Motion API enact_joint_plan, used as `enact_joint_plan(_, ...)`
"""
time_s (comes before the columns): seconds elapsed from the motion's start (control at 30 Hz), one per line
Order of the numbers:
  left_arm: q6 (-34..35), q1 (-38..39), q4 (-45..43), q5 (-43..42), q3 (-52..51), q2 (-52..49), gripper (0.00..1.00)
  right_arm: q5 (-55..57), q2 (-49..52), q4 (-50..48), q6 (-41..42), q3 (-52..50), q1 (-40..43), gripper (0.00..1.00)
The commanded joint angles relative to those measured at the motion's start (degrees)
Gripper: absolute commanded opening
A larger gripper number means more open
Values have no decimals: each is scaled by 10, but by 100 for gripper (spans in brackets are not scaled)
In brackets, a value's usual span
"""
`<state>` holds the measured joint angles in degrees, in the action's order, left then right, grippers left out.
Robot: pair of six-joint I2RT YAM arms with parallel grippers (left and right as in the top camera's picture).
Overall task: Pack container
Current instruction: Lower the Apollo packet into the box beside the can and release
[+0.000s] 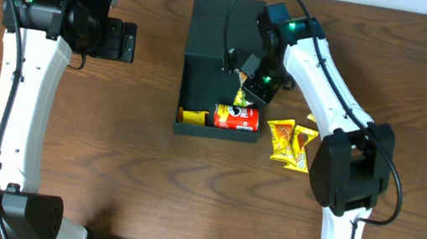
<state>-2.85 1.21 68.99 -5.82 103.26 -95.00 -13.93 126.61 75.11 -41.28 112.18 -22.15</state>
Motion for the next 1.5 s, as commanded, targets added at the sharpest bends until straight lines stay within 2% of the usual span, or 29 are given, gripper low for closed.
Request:
enact_joint_plan(0.0,-3,-2,2,-2,4,-5,95,-11,-2,-1,-10,-12,-5,1)
enact_joint_plan(0.2,-3,-2,2,-2,4,-5,95,-11,-2,3,-8,-13,-5,1)
enact_joint_plan(0.23,-3,-2,2,-2,4,-5,95,-11,-2,3,-5,-13,-5,5)
enact_joint_plan(0.3,-3,-2,2,-2,4,-5,95,-11,-2,2,2,-13,-5,28)
enact_joint_plan(0.37,-3,-2,2,-2,4,-5,95,-11,-2,3,6,-13,-5,42)
enact_joint_plan(0.4,-3,-2,2,-2,4,-5,95,-11,-2,3,6,-13,-5,53)
enact_joint_plan(0.6,-3,-2,2,-6,4,-5,95,-9,-2,2,28,-13,-5,77)
enact_joint_plan(0.63,-4,-2,2,-11,4,-5,95,-9,-2,3,34,-13,-5,78)
enact_joint_plan(0.73,-4,-2,2,-16,4,-5,95,-9,-4,4,59,-9,-5,75)
enact_joint_plan(0.83,-4,-2,2,-15,4,-5,95,-9,-4,10,84,13,-5,65)
enact_joint_plan(0.87,-4,-2,2,-15,4,-5,95,-9,-5,12,92,24,-6,51)
enact_joint_plan(0.9,-4,-2,2,-15,4,-5,95,-9,-6,11,100,33,-7,26)
enact_joint_plan(0.93,-4,-2,2,-15,4,-5,95,-10,-7,10,111,46,-8,8)
enact_joint_plan(0.97,-4,-2,2,-15,4,-5,95,-21,-7,6,122,57,-10,1)
enact_joint_plan(1.03,-4,-2,2,-15,4,-5,95,-59,-7,-14,125,62,-16,2)
enact_joint_plan(1.23,-5,-3,6,-7,4,-5,95,-63,2,-80,142,22,-49,1)
enact_joint_plan(1.37,-4,-7,6,-1,4,-5,95,-11,2,-116,146,-21,-68,1)
enact_joint_plan(1.47,-4,-9,6,-1,4,-5,95,32,2,-154,182,-55,-70,1)
